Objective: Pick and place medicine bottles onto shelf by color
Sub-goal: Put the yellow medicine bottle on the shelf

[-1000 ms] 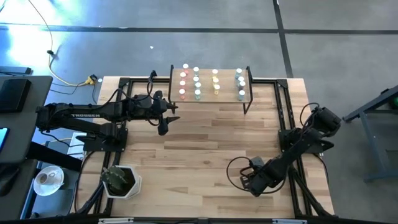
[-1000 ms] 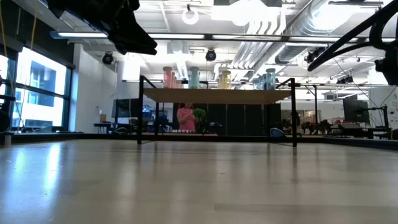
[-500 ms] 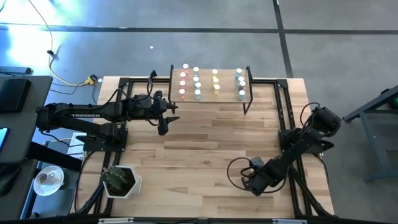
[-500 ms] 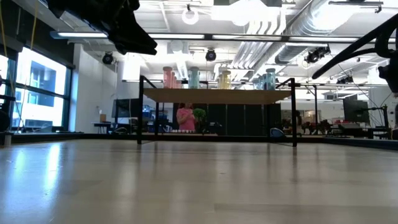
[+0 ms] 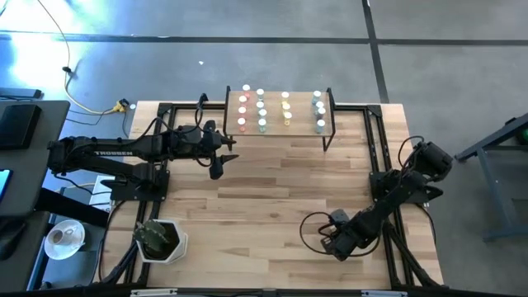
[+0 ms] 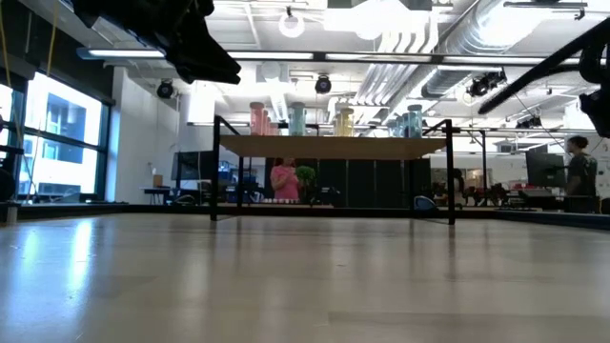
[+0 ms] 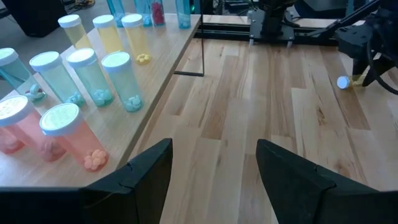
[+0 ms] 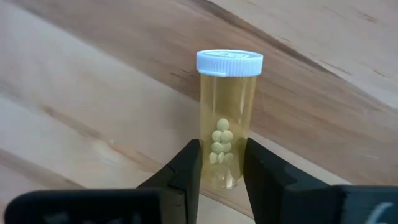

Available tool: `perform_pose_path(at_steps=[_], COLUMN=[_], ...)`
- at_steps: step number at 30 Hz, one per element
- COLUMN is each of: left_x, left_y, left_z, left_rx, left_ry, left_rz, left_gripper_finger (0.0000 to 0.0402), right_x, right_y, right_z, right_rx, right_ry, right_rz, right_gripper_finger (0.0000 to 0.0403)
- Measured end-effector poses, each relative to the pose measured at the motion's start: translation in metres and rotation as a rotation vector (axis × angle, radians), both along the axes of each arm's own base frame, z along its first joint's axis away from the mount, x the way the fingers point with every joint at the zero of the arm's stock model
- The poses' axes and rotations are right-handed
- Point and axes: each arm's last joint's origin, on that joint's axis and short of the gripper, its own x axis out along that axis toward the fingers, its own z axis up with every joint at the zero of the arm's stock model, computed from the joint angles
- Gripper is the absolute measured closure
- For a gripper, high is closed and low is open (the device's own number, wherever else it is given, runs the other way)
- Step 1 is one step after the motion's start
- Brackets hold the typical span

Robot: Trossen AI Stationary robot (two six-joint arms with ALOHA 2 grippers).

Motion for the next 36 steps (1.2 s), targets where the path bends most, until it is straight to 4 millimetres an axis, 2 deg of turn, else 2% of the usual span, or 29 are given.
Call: perform_pose_path(at_steps=[4, 10, 22, 29, 36], left_x=[0.000, 0.000, 0.001, 0.006, 0.011], left_y=[0.000, 0.000, -0.001, -0.004, -0.011], left_z=[0.000, 0.000, 0.001, 0.011, 0.021], left_rx=[0.015, 0.001, -0.079, -0.147, -0.118], left_ry=[0.006, -0.003, -0.043, -0.169, -0.272], left_rz=[-0.005, 0.003, -0.003, -0.119, -0.173], left_gripper_finger=[0.0178, 0.0178, 0.0178, 0.0178, 0.0178], right_x=[0.009, 0.022, 0.060, 0.080, 0.091], right_y=[0.004, -0.004, -0.039, -0.066, -0.092], right_z=[0.007, 0.027, 0.074, 0.110, 0.145], right_rx=[-0.026, -0.109, -0.337, -0.519, -0.674], right_ry=[-0.101, -0.282, -0.691, -0.923, -1.157], right_rz=[0.067, 0.154, 0.368, 0.549, 0.666], right_gripper_finger=[0.0317, 0.0317, 0.0318, 0.0318, 0.0318])
